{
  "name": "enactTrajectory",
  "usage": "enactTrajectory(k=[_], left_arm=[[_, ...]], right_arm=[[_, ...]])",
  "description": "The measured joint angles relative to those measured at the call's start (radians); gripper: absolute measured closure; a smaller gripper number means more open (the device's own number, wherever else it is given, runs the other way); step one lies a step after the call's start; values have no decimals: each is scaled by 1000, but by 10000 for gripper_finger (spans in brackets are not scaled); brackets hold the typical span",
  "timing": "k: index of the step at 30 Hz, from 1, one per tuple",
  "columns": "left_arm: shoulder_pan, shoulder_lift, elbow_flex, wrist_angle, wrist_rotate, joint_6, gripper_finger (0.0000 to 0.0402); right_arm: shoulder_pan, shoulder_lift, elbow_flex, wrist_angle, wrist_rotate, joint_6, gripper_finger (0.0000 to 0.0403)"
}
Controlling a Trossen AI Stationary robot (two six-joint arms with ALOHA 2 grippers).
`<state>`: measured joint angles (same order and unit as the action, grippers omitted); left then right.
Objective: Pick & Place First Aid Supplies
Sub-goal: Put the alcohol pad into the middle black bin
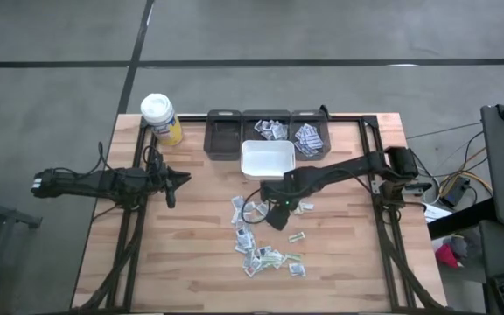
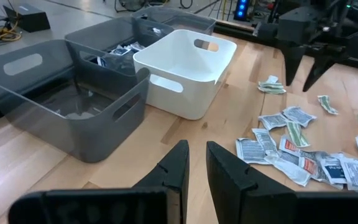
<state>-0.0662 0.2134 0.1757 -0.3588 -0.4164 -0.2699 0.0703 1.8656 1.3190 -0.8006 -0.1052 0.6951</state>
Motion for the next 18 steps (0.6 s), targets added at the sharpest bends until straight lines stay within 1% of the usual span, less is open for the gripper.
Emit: enactTrajectory(k=[6,10,13,18], left_arm=[[0,0,0,0,0,0,348],[0,0,0,0,0,1,348],[0,0,0,0,0,1,348],[0,0,0,-2,0,1,348]], right_arm=[[-11,17,0,8,-24,-26,253],[-12,81,2,25,-83,-38,252],[-7,141,15,13,-78,-41,255],[-9,201,36,4,-76,-36,268]])
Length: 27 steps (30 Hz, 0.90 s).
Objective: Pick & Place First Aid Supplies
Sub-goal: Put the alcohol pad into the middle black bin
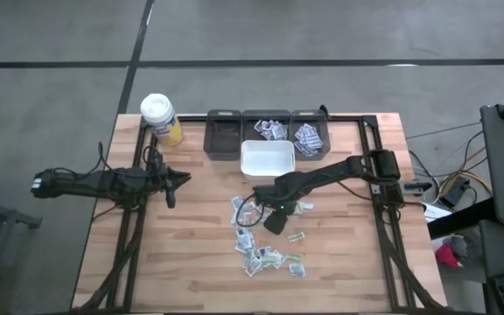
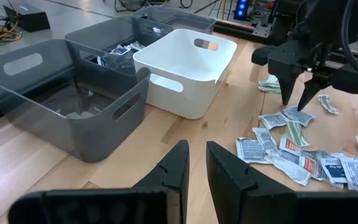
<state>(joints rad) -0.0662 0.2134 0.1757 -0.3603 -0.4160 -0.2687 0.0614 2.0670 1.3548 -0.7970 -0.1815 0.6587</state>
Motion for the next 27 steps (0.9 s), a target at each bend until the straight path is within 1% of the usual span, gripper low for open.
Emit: enactTrajectory(k=[4,9,12,16,19,22,27], left_arm=[[0,0,0,0,0,0,348],[0,0,0,0,0,0,348],[0,0,0,0,0,0,348],[0,0,0,0,0,0,348],[0,0,0,0,0,0,348],[0,0,0,0,0,0,348],[0,0,0,1,0,-1,348]], right_arm=[[7,17,5,-21,52,38,287],[29,17,4,-31,138,41,321],[40,17,3,-34,163,41,342],[44,9,4,-51,161,40,371],[42,-3,34,-105,131,-5,390],[41,-16,69,-194,88,-104,394],[37,-66,163,-230,-66,-344,394]])
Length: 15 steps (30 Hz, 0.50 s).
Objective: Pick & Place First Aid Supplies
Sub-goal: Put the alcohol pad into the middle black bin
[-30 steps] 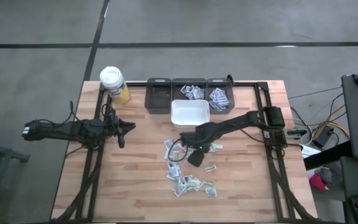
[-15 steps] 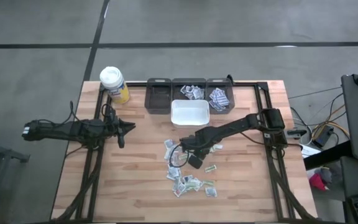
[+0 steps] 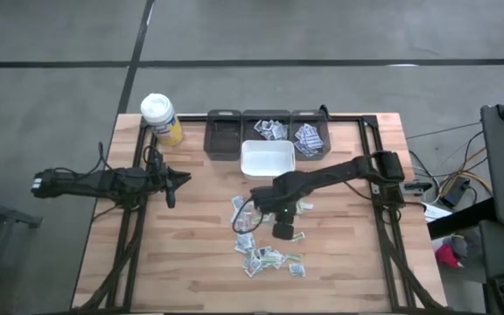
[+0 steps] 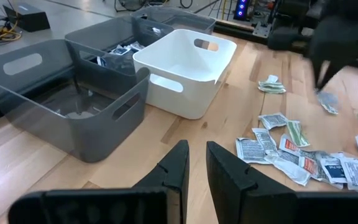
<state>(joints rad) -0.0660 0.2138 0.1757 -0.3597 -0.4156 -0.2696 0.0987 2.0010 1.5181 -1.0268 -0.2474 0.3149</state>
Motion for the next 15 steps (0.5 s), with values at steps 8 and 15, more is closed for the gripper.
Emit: enactTrajectory(k=[8,15], left_arm=[[0,0,0,0,0,-3,348],[0,0,0,0,0,-4,348]], right_arm=[[-29,-25,130,220,-46,-256,394],[-88,-20,180,681,275,-306,394]])
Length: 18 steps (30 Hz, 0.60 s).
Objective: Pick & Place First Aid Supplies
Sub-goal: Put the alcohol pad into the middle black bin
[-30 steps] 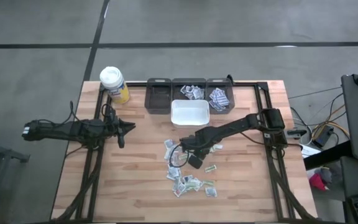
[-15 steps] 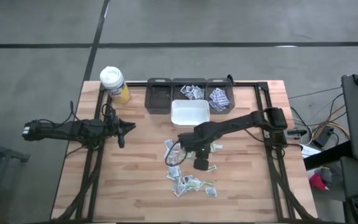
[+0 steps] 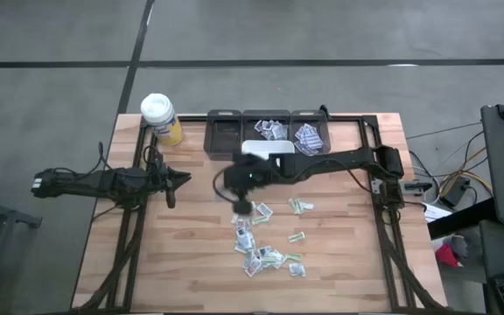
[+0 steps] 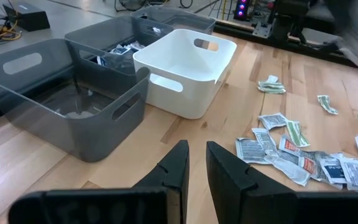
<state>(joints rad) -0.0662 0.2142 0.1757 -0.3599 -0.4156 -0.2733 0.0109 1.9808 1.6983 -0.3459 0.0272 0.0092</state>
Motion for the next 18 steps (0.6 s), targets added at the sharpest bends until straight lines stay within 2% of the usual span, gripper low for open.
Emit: enactTrajectory(k=[4,6,7,11,18], left_arm=[[0,0,0,0,0,0,348],[0,0,0,-1,0,0,348],[0,0,0,-1,0,0,348],[0,0,0,0,0,0,348],[0,0,0,0,0,0,348]], right_arm=[[-44,0,49,24,521,-13,394],[-77,-1,80,-7,686,-31,394],[-96,-2,100,-42,721,-36,394],[-192,7,218,-244,699,12,394],[-403,69,366,-586,412,244,394]])
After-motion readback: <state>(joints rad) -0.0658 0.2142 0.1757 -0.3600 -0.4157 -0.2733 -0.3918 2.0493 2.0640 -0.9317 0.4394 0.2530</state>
